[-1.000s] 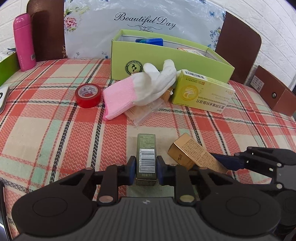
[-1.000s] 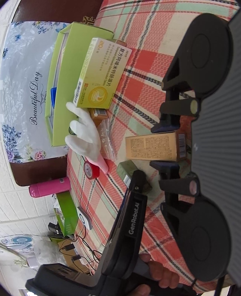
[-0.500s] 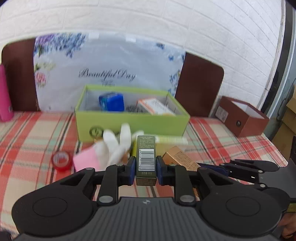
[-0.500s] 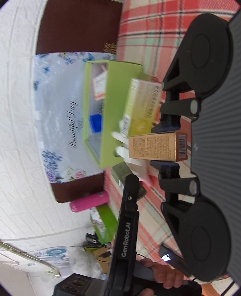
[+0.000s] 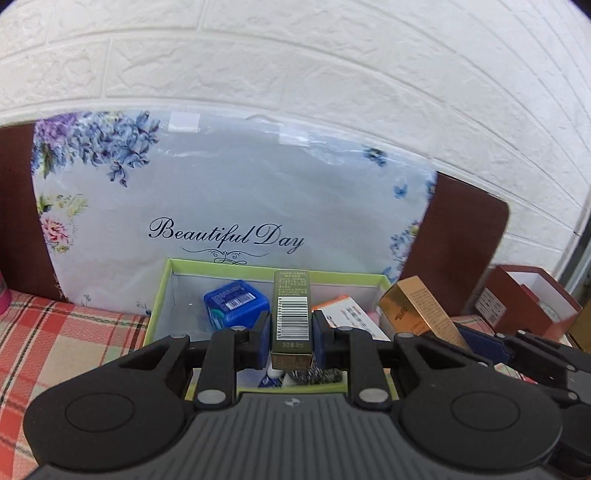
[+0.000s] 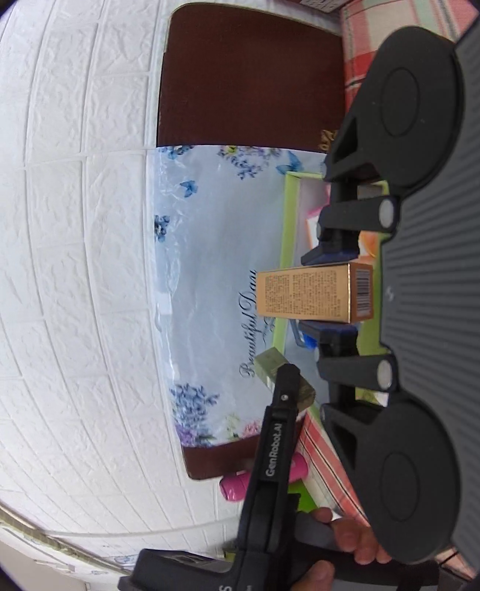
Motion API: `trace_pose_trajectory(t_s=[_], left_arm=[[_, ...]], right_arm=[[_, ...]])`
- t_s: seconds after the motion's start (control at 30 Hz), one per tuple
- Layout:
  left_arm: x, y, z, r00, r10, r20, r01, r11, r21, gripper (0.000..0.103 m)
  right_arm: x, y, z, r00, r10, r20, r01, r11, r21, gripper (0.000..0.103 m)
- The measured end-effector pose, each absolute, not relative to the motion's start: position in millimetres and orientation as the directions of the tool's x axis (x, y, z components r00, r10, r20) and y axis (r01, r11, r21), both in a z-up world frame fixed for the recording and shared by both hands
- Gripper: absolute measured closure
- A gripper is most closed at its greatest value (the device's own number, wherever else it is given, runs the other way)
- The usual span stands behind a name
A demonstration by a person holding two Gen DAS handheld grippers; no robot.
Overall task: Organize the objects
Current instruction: 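Carry the green-gold box and tan box into the lime-green box and release both, then withdraw both grippers and move toward the glove and yellow medicine box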
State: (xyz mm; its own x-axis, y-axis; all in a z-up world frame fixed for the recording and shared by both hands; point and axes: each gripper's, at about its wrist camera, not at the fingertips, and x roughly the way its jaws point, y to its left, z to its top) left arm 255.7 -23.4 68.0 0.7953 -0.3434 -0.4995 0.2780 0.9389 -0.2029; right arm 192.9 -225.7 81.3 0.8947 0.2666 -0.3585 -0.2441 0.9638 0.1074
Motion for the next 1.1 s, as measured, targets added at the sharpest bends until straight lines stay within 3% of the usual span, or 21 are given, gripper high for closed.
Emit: trace_pose_trajectory(t_s=[0.17,0.2,0.23,0.3,0.33,0.4,0.6,0.7,1.1], left_arm=[[283,-25,50,0.794,-0.328,-0.511,0.261,0.944,-0.201,0.079],[285,-25,45,0.799,-0.324,-0.507,0.258,0.946,-0.198,0.068],[286,-24,41,0.801,-0.316,-0.509,0.252,0.949,-0.192,0.037],[282,-22,33,0.816,-0.269,-0.511,0.216,0.963,-0.162,0.013],[279,-20,30,0.829,-0.249,-0.500,0.203,0.968,-0.145,0.013],[276,-15,27,0.832,-0.233,-0.503,0.194,0.972,-0.129,0.013],[265,-7,29,0.799,-0.227,-0.557,0.145,0.971,-0.188,0.013],[246,-9,39,0.809,-0.220,-0.546,0.143,0.973,-0.180,0.013],[153,-21,48,0.837,-0.128,-0.532,0.101,0.992,-0.079,0.013]], right_arm=[[237,-216,58,0.887,0.247,-0.389,-0.241,0.968,0.065,0.073],[244,-215,51,0.882,0.254,-0.398,-0.251,0.966,0.060,0.070],[249,-214,45,0.876,0.260,-0.406,-0.262,0.964,0.052,0.065],[253,-212,33,0.876,0.222,-0.428,-0.239,0.971,0.014,0.041],[251,-212,28,0.882,0.208,-0.424,-0.231,0.973,-0.004,0.037],[245,-215,22,0.888,0.196,-0.416,-0.219,0.976,-0.008,0.020],[225,-223,27,0.892,0.186,-0.412,-0.191,0.981,0.029,0.004],[207,-225,41,0.904,0.184,-0.387,-0.183,0.982,0.039,0.000],[116,-232,56,0.920,0.185,-0.346,-0.171,0.983,0.072,0.000]])
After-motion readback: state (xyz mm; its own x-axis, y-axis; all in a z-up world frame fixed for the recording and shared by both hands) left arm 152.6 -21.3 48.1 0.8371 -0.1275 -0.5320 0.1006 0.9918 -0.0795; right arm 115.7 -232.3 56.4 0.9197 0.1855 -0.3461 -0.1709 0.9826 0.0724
